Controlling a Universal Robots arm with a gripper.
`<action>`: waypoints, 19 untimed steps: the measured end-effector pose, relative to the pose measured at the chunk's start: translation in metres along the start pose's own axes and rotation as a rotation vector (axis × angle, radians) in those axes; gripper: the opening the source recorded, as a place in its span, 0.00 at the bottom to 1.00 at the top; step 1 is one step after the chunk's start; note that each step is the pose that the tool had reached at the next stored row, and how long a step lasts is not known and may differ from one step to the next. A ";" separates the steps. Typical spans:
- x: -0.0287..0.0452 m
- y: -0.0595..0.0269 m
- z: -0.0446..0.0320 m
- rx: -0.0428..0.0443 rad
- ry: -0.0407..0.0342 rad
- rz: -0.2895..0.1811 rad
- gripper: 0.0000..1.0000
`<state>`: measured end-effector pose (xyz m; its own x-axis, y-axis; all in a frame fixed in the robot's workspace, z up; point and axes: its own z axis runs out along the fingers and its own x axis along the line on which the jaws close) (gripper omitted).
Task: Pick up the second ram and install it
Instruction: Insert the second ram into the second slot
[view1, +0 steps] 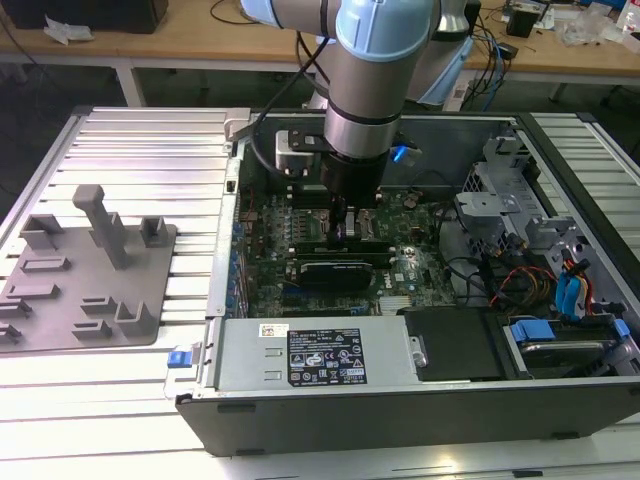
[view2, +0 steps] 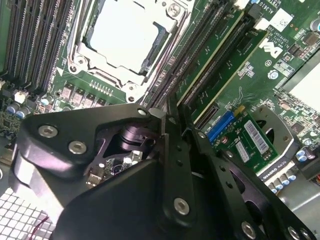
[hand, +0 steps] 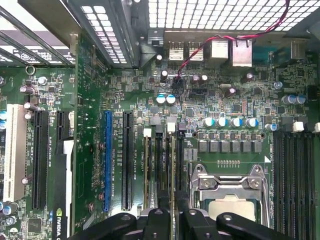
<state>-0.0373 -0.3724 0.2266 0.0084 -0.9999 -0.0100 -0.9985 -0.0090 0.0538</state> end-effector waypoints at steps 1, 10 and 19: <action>-0.0001 0.0001 -0.0024 0.0001 -0.0001 0.000 0.16; -0.0013 -0.0106 -0.0198 -0.0016 -0.0004 0.000 0.16; -0.0013 -0.0109 -0.0199 -0.0016 -0.0004 0.000 0.08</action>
<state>-0.0254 -0.3711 0.2459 0.0084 -0.9999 -0.0104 -0.9984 -0.0090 0.0554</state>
